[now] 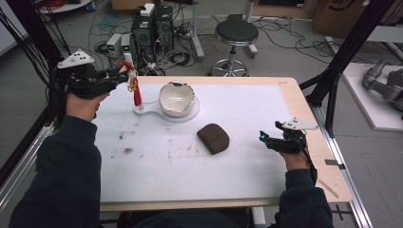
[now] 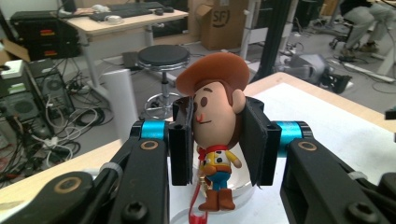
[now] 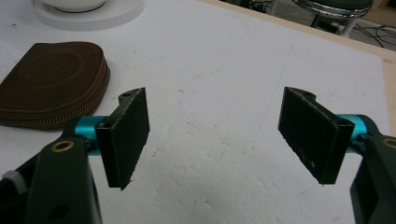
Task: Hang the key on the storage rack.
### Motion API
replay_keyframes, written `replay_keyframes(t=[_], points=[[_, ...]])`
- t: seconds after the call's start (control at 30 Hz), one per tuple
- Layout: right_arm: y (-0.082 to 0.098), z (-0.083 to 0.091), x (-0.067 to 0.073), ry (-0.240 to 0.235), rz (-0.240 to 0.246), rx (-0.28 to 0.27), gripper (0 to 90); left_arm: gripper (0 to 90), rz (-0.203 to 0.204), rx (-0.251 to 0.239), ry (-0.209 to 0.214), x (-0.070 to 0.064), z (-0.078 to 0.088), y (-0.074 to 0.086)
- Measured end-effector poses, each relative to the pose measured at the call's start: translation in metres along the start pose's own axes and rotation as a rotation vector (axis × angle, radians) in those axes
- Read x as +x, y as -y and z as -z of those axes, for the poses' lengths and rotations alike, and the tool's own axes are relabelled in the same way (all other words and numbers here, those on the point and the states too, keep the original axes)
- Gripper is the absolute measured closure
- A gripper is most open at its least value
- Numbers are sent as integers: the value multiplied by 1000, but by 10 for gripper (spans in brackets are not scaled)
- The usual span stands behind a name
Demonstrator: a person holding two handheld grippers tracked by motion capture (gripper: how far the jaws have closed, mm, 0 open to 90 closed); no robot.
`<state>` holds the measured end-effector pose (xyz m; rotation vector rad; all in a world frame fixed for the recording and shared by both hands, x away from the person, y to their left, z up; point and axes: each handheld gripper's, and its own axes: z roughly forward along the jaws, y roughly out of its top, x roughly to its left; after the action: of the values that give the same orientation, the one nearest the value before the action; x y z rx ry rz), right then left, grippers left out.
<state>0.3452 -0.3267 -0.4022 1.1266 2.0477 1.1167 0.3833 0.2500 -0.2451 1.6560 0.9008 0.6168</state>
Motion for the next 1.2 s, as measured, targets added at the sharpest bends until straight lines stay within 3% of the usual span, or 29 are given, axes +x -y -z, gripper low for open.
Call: replay_keyframes(t=[0.3,0.53,0.93,1.2], points=[[-1,0,2,-7,3,3,251,663,47,8,-50,19,-8,8],[0,-1,2,-12,1,12,252,669,51,0,-66,23,-10,14],[0,-3,4,-13,8,18,251,670,97,-91,-66,34,-7,6],[0,-4,3,-15,8,16,252,671,106,-101,-71,37,-14,-3]])
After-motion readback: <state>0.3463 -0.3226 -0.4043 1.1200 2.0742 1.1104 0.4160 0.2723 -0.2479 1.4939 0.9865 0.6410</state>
